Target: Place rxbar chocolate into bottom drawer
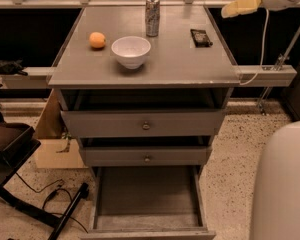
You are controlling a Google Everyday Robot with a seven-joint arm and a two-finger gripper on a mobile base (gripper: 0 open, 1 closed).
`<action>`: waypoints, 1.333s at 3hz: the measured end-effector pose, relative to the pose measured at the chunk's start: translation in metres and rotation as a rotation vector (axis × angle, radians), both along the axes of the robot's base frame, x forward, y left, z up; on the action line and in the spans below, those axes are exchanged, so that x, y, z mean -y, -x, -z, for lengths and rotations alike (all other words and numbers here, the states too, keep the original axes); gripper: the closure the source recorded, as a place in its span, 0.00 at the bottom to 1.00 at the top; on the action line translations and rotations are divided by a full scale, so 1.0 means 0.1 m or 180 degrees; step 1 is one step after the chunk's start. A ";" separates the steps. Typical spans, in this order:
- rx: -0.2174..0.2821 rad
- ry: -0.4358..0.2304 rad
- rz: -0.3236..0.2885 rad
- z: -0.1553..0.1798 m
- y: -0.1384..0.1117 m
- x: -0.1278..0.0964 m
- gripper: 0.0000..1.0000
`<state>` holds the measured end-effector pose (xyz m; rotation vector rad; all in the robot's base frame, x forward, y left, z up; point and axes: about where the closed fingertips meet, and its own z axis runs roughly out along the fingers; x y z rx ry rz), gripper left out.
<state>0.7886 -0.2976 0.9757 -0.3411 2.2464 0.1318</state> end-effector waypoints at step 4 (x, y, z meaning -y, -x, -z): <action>-0.0413 -0.0449 -0.0359 0.49 -0.45 -1.11 0.00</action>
Offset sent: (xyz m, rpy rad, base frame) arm 0.1377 0.0457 0.0316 0.2092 0.0968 0.1372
